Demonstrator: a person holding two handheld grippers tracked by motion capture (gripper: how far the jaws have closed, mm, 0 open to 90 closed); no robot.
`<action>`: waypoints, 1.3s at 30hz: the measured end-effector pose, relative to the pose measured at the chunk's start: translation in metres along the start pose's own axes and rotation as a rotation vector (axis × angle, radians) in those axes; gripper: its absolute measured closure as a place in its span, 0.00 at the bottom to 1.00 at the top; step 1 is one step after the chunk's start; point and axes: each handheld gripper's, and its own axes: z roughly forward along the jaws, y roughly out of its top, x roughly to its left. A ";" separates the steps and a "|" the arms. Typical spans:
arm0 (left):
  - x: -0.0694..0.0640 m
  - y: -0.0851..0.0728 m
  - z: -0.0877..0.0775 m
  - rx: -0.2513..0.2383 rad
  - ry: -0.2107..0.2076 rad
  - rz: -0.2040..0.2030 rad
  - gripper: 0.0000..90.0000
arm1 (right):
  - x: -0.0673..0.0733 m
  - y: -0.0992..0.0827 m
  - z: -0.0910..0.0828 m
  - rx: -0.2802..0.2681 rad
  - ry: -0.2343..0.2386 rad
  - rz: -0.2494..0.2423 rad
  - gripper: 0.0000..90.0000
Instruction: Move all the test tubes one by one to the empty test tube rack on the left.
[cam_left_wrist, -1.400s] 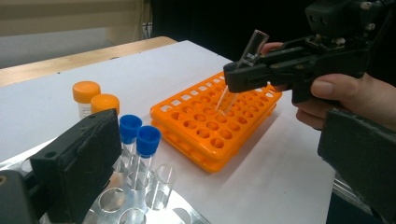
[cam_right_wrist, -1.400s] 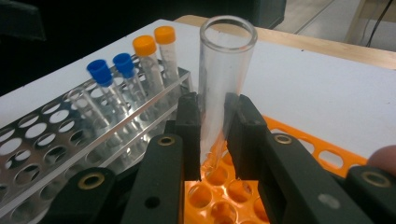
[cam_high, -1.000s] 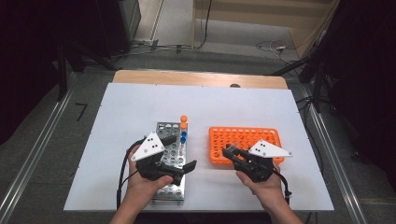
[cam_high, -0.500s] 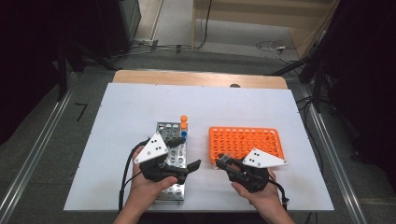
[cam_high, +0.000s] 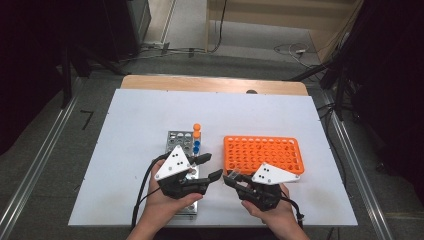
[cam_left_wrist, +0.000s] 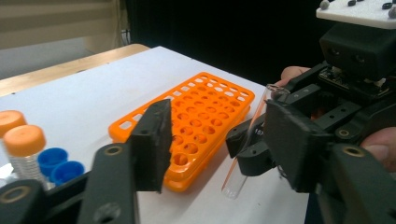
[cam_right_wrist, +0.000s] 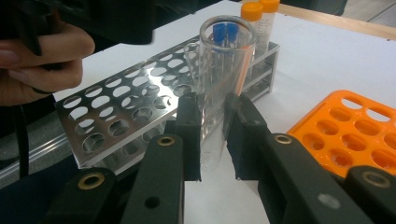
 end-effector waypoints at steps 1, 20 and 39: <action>-0.001 0.000 0.001 0.002 -0.009 -0.002 0.54 | 0.001 0.000 0.001 0.001 0.001 -0.001 0.82; -0.019 0.000 0.021 0.050 -0.102 0.058 0.72 | 0.011 0.001 0.008 0.021 0.044 -0.004 0.82; -0.014 0.001 0.016 0.038 -0.112 0.053 0.86 | 0.015 0.003 0.007 0.029 0.086 -0.016 0.77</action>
